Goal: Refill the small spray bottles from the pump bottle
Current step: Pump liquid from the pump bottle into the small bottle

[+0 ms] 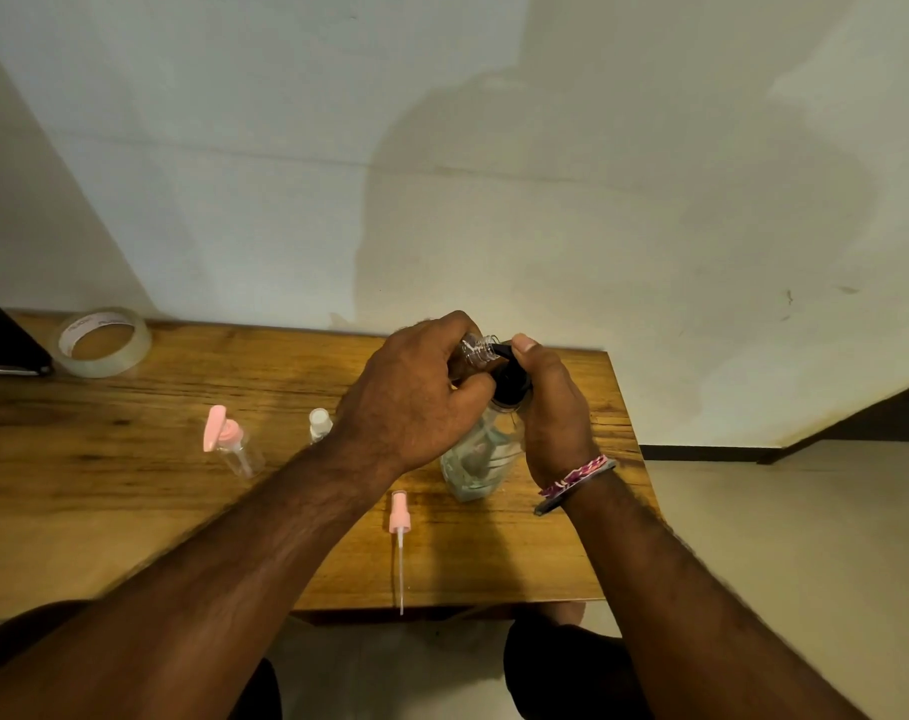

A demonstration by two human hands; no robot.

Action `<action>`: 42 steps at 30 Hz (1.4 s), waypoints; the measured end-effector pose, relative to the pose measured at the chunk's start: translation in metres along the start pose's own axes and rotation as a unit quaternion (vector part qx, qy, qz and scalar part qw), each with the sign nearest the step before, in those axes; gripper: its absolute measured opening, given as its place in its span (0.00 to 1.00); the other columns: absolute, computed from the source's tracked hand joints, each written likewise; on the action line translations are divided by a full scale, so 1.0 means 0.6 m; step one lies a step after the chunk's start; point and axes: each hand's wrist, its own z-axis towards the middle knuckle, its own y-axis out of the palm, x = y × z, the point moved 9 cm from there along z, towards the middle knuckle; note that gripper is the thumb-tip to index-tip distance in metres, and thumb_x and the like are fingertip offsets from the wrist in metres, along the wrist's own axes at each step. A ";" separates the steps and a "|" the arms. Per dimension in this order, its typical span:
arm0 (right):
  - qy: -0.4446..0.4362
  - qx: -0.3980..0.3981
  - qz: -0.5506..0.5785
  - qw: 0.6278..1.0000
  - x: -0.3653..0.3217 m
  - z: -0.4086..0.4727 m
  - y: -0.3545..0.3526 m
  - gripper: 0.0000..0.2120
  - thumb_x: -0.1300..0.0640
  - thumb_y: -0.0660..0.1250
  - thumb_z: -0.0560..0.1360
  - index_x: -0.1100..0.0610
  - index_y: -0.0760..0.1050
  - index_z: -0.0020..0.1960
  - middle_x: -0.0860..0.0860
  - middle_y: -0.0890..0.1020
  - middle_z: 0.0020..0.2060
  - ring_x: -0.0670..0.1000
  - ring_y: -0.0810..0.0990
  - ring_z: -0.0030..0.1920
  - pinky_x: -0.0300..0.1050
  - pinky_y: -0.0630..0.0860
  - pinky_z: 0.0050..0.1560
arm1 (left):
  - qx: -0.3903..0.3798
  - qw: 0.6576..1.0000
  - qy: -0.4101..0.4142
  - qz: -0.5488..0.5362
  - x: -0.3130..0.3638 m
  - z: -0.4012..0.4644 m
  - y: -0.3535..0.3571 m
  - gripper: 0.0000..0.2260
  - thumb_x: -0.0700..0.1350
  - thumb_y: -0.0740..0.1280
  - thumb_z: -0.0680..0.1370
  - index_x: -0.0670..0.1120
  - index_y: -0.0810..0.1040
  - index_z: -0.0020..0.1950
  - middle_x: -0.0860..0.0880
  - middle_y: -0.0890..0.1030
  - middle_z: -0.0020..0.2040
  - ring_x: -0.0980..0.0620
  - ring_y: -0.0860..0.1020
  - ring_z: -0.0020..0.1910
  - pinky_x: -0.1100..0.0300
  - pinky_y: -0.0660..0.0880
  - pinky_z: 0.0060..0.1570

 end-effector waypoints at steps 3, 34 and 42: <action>-0.007 0.000 -0.016 1.000 -0.003 0.000 -0.001 0.13 0.40 0.65 0.73 0.43 0.86 0.40 0.45 0.86 0.39 0.46 0.82 0.47 0.51 0.76 0.55 | -0.001 1.000 0.003 0.002 -0.001 0.000 0.001 0.06 0.47 0.71 0.76 0.53 0.77 0.50 0.54 0.78 0.40 0.53 0.76 0.41 0.58 0.69 0.37; -0.019 -0.028 -0.020 0.999 -0.003 -0.001 0.010 0.19 0.33 0.62 0.71 0.43 0.87 0.44 0.49 0.87 0.43 0.50 0.84 0.51 0.61 0.76 0.63 | 0.003 1.000 0.001 -0.010 0.001 0.001 0.000 0.05 0.47 0.71 0.77 0.54 0.76 0.49 0.54 0.78 0.40 0.53 0.76 0.40 0.58 0.69 0.37; -0.028 -0.034 -0.022 0.999 -0.006 0.000 0.012 0.21 0.33 0.61 0.73 0.44 0.87 0.46 0.52 0.88 0.45 0.54 0.85 0.54 0.67 0.74 0.67 | 0.008 1.000 0.001 -0.016 0.000 0.001 -0.002 0.04 0.47 0.71 0.77 0.53 0.76 0.48 0.53 0.79 0.40 0.51 0.77 0.41 0.52 0.76 0.37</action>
